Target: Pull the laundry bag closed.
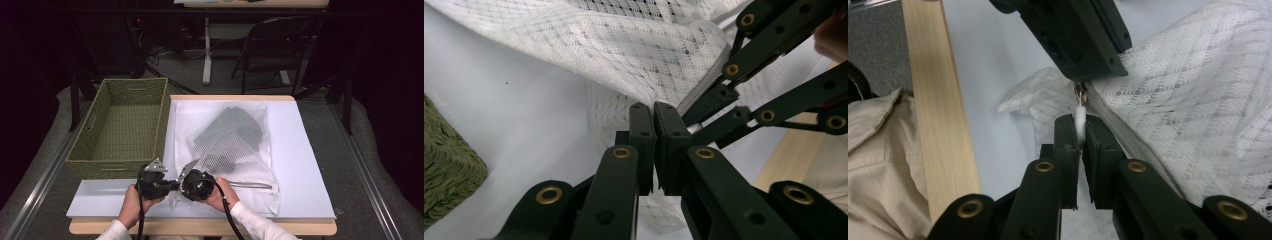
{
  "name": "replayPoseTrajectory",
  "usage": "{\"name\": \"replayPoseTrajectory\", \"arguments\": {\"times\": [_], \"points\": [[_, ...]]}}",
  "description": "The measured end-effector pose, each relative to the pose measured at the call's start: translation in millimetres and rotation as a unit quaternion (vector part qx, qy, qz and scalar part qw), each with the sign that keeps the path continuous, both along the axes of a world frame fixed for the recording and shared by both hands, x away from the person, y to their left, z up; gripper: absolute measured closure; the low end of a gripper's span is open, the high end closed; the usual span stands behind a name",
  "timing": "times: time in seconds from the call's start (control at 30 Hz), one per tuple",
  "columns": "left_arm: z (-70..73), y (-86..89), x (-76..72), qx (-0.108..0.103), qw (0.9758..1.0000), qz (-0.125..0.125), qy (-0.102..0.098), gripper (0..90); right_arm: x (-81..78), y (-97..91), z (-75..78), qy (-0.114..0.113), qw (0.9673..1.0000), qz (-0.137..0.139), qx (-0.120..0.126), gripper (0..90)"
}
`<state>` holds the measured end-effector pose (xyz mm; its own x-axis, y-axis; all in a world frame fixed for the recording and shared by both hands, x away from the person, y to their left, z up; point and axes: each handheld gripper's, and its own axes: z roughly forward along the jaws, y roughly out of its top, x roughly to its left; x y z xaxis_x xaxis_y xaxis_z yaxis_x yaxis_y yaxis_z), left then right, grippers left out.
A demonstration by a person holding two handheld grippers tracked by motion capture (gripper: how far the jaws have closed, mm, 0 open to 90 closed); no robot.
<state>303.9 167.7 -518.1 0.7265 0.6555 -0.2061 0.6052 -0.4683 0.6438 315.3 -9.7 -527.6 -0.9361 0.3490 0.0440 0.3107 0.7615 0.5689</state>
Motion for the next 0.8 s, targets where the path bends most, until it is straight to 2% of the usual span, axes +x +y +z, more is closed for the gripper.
{"name": "replayPoseTrajectory", "arguments": {"times": [0.13,0.23,0.4,0.57,0.6,0.7,0.8], "points": [[2.2,1.1,-1.4,-0.001,1.0,0.002,-0.006,87.8,-0.2,3.7,-0.4,-0.001,1.0,-0.003,0.003,83.7],[2.5,2.3,-2.5,-0.008,1.0,0.004,-0.003,87.8,-0.5,5.5,-1.4,-0.007,1.0,-0.007,-0.001,85.8],[3.8,2.2,-2.0,-0.008,1.0,0.002,-0.003,86.2,-0.6,4.1,-1.1,-0.007,0.9999,-0.01,0.001,86.2],[2.1,-0.4,-0.4,-0.015,0.9999,-0.003,0.008,73.4,-1.7,3.9,-0.3,-0.012,0.9999,-0.009,0.0,86.4],[1.7,-0.3,0.1,-0.013,0.9999,-0.001,0.007,73.8,-2.0,3.9,-0.4,-0.011,0.9999,-0.009,0.0,86.3],[-0.5,2.3,2.3,-0.023,0.9997,0.0,0.008,83.2,-2.6,4.0,-1.3,-0.011,0.9999,-0.009,-0.001,86.3],[-2.4,3.4,3.2,-0.031,0.9995,-0.002,0.01,85.8,-2.0,4.1,-2.1,-0.014,0.9999,-0.008,0.0,86.3]]}}
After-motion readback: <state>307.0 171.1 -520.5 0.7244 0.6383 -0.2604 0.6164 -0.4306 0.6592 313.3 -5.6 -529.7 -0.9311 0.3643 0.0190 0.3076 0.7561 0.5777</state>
